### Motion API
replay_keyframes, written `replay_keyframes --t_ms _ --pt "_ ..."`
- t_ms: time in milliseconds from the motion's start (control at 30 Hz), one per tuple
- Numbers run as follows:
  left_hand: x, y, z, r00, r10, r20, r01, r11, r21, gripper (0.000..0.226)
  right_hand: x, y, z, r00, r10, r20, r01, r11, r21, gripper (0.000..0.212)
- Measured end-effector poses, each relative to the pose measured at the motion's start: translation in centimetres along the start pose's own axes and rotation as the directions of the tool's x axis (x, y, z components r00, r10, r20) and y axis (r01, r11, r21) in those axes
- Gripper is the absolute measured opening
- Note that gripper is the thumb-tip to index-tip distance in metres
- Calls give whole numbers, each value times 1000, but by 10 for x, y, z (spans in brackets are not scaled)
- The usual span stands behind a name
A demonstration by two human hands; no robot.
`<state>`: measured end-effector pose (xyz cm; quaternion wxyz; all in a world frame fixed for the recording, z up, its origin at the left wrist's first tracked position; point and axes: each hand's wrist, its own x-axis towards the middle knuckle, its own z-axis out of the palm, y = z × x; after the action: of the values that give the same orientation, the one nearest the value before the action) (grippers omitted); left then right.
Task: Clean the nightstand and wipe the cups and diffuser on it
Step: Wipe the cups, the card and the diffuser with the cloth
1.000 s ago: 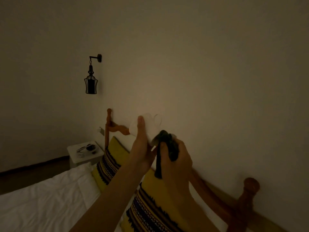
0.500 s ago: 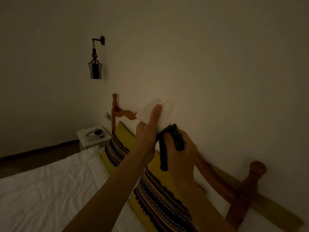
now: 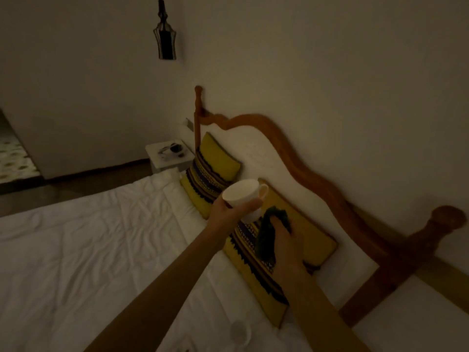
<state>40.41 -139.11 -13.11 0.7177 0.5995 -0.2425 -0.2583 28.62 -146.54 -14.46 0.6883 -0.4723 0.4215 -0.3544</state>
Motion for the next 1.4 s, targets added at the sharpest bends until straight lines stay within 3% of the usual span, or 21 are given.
replay_keyframes --t_ms 100,200,267,433,600,700,833,1067,1167,1300,1400 --pt "-10 -47 -28 1000 -1 -7 2 990 141 59 13 42 -10 997 70 -38 -74 993 -94 42" --pt "-22 -93 -55 999 -35 -35 45 944 326 62 24 82 -21 990 125 -59 -132 980 -146 39" --pt "-27 -127 -73 996 -85 -39 94 868 488 73 31 111 -31 983 171 -71 -182 964 -194 29" --pt "-43 -230 -104 970 -243 32 129 616 777 88 52 193 -65 964 241 -115 -262 937 -230 41" --pt "-68 -330 -116 883 -430 189 4 410 912 95 55 261 -102 937 304 -171 -342 895 -285 40" --pt "-82 -381 -121 811 -531 244 -100 285 953 91 54 297 -121 932 322 -165 -360 869 -340 23" --pt "-94 -430 -127 754 -616 228 -123 209 970 90 55 330 -134 929 320 -187 -369 850 -377 14" --pt "-100 -479 -134 761 -621 188 -63 218 974 97 60 372 -134 912 372 -171 -410 841 -355 14" --pt "-95 -484 -140 744 -647 165 -46 197 979 115 64 376 -125 917 376 -135 -400 849 -344 15" --pt "-86 -476 -155 702 -703 109 -103 52 993 150 70 372 -113 915 393 -93 -401 854 -331 14" --pt "-76 -473 -173 697 -716 -44 -48 -107 993 140 75 372 -108 919 387 -78 -390 863 -322 14"
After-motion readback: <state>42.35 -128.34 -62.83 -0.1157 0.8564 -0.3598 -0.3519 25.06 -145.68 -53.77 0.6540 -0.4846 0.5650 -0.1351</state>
